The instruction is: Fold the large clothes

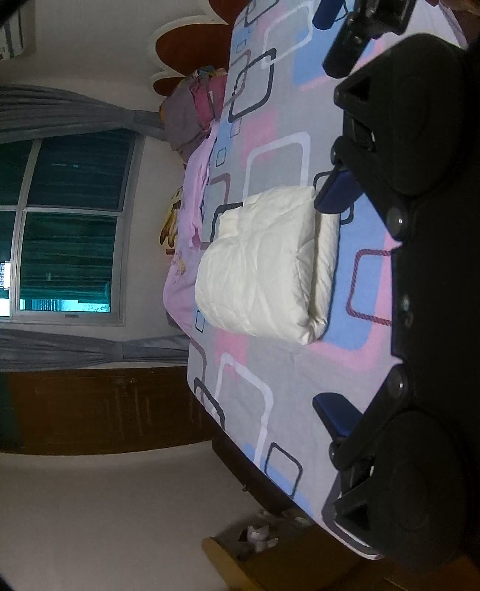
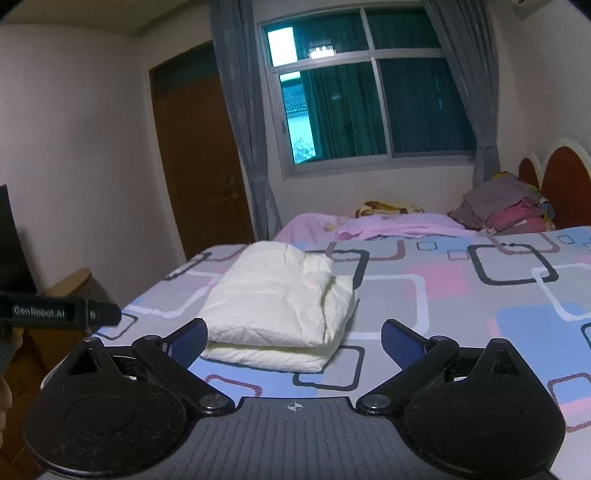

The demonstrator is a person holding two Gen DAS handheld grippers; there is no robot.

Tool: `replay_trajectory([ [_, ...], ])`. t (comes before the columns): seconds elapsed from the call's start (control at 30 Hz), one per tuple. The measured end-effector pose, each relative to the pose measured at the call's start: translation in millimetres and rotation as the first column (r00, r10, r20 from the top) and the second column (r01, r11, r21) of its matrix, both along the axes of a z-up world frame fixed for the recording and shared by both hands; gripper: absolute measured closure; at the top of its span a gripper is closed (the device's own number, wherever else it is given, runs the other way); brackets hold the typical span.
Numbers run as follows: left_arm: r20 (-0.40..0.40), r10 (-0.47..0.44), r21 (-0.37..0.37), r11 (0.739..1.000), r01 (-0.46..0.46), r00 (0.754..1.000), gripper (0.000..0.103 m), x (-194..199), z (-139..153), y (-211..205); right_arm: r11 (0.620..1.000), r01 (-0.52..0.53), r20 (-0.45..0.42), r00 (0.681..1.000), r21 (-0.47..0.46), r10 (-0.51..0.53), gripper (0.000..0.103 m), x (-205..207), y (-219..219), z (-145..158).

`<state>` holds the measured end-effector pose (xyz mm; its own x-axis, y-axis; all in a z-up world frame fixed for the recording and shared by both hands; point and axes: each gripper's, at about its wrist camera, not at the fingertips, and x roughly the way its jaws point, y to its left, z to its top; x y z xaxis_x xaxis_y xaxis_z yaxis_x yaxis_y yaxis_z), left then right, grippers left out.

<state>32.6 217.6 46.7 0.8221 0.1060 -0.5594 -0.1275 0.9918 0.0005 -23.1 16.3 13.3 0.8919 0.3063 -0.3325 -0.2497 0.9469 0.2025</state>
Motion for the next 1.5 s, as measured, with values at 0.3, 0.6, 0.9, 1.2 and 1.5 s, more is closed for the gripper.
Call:
replay_trajectory([
  [0.3,-0.002,0.013,0.012,1.0,-0.013,1.0,0.0,-19.0,2.5,0.8,1.0,0.001,0.025,1.0,0.026,-0.002,0.003,-20.8,-0.1,13.5],
  [0.6,-0.006,0.012,-0.007,1.0,-0.012,1.0,0.0,-22.6,1.4,2.4,1.0,-0.008,0.044,0.999,0.03,0.007,0.003,-26.1,-1.6,19.7],
  [0.9,-0.009,0.023,-0.011,1.0,-0.024,1.0,0.0,-24.3,0.7,-2.5,0.999,-0.014,0.035,0.999,0.036,0.012,0.003,-22.8,-6.6,18.0],
  [1.2,-0.013,0.03,-0.012,0.999,-0.03,0.999,0.0,-24.4,-0.6,-3.6,0.999,-0.017,0.034,0.999,0.039,0.016,0.003,-23.2,-9.2,18.5],
  [1.5,-0.018,0.031,-0.015,0.999,-0.031,0.999,0.0,-23.8,-2.2,-1.0,0.999,-0.026,0.026,0.999,0.036,0.025,0.003,-22.2,-7.4,17.3],
])
